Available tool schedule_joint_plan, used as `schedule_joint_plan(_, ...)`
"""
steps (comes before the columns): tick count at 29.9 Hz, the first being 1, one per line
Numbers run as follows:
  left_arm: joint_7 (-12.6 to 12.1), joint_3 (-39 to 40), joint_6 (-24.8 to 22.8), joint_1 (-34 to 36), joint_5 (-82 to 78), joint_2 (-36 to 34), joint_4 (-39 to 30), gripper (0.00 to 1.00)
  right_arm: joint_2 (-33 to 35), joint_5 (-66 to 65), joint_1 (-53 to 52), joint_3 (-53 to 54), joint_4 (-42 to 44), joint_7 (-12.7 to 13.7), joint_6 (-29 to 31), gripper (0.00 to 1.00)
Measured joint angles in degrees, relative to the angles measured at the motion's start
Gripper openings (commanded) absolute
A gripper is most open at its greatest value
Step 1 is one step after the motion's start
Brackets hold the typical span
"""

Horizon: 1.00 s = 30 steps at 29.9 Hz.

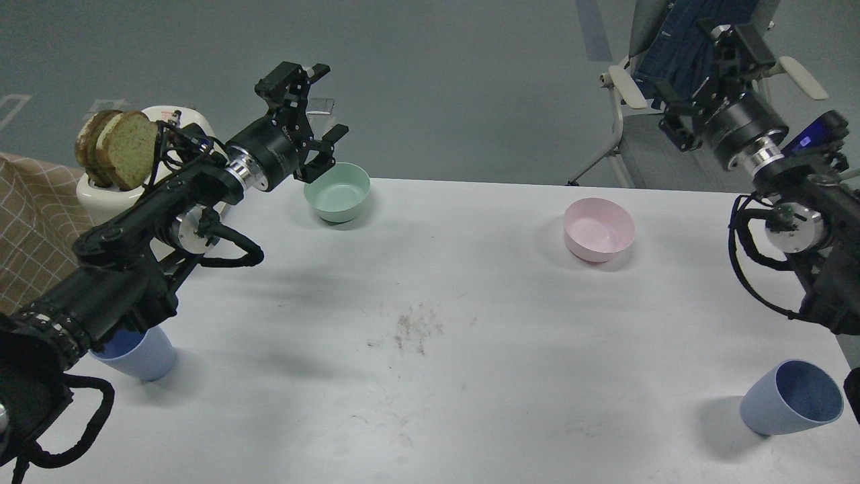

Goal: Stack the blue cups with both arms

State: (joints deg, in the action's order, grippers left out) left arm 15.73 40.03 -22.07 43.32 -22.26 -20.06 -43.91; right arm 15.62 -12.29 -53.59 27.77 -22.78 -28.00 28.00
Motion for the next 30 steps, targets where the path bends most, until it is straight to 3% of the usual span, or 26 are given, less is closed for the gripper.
schedule_joint_plan(6,3.91,0.08,-0.18,-1.57,-0.02,0.30,-0.03,0.98,-3.15,-0.01,1.23,2.88,2.83,0.00,0.00,1.00)
schedule_joint_plan(30,4.57,1.08,-1.40,-0.58,0.89,2.79,1.66,0.98,-5.45,-0.05,0.92,3.12,3.09,0.00,0.01,1.00)
